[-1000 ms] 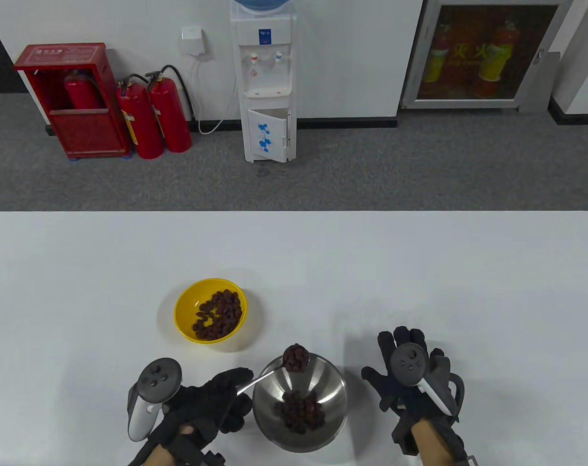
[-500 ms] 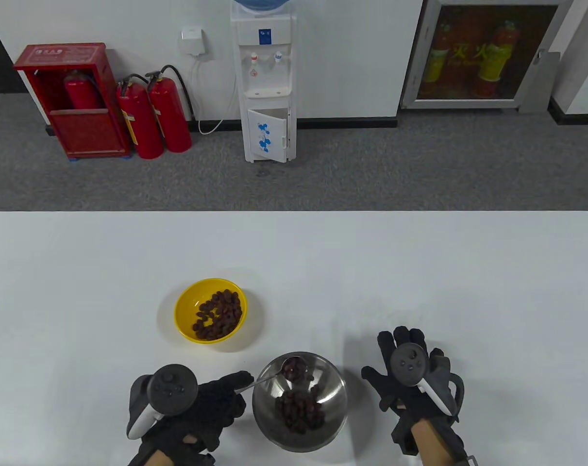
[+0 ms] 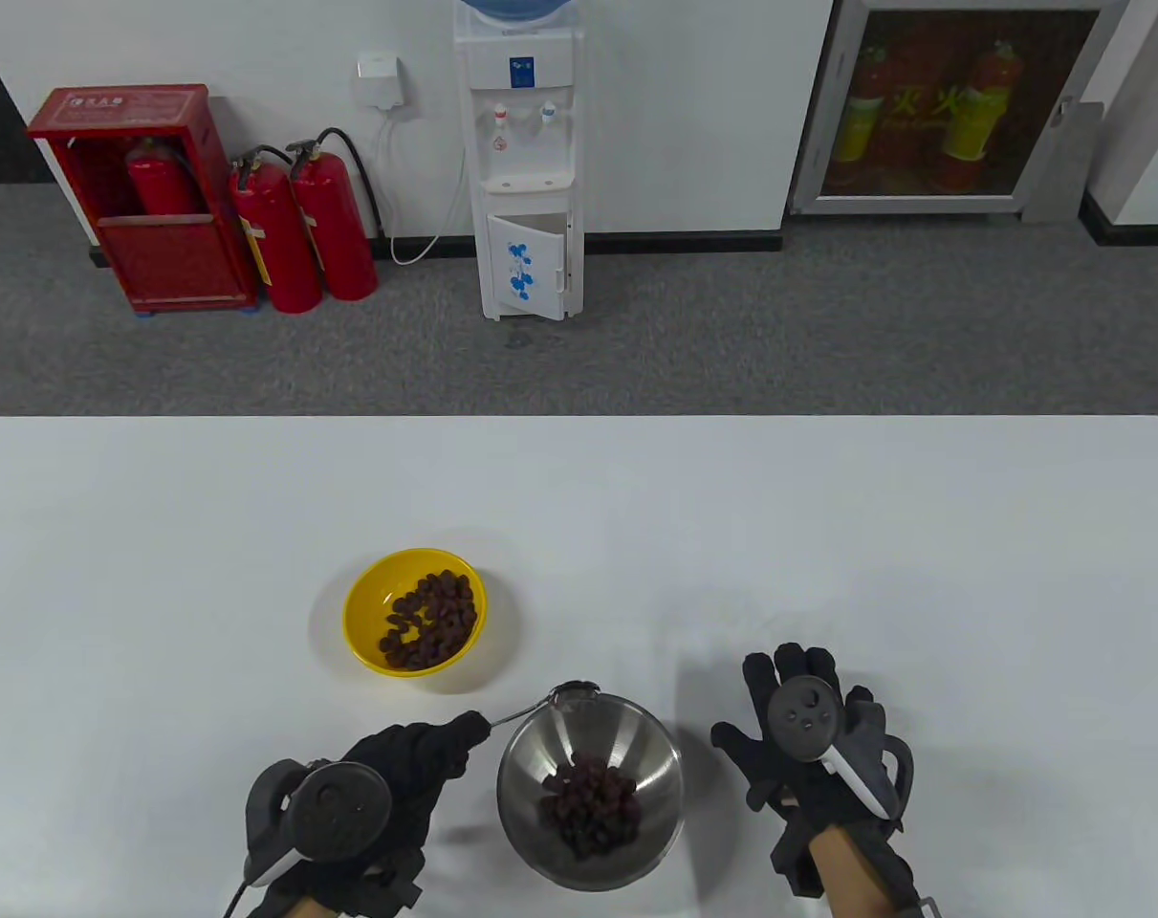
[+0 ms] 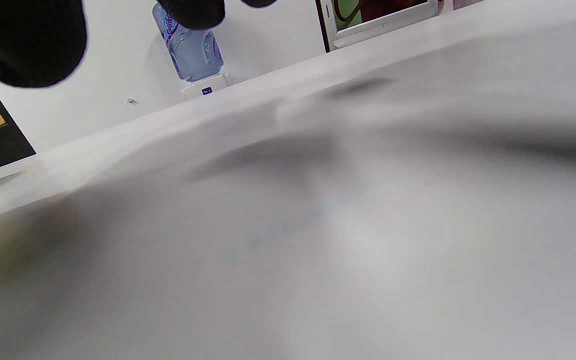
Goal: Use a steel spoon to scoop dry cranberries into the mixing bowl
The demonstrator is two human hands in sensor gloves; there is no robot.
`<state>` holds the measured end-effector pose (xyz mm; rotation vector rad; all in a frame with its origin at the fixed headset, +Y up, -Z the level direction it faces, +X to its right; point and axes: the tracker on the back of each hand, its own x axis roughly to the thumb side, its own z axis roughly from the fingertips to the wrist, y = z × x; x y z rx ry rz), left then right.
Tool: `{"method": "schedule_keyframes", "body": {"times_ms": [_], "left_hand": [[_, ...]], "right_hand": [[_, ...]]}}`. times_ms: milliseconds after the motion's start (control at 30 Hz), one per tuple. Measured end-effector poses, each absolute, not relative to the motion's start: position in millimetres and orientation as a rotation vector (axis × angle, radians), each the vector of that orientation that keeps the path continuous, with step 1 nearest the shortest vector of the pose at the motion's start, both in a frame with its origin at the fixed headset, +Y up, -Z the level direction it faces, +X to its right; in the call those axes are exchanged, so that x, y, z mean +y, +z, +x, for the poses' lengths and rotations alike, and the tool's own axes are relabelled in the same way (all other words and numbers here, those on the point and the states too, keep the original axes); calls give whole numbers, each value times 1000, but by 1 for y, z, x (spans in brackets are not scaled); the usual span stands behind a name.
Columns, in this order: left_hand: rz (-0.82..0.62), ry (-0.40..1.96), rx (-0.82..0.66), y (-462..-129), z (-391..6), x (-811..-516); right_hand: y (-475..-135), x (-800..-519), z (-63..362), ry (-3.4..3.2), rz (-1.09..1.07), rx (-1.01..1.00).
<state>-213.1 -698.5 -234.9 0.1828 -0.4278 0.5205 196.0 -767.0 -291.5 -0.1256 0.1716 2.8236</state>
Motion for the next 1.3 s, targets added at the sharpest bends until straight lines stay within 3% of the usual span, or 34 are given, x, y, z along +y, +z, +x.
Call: {"method": "schedule_keyframes", "body": {"times_ms": [167, 500, 733, 1100, 1300], "left_hand": [[186, 624, -306, -244, -227, -707], [112, 1144, 86, -263, -287, -737], [38, 1292, 265, -269, -313, -760], [-43, 1344, 405, -272, -331, -780], [-158, 1416, 373, -276, -328, -790]], "right_hand": [[-291, -767, 196, 2823, -123, 172], [-291, -767, 195, 2820, -119, 174], [-291, -767, 195, 2822, -117, 177], [-291, -768, 193, 2824, -107, 179], [-291, -769, 193, 2832, -112, 192]]}}
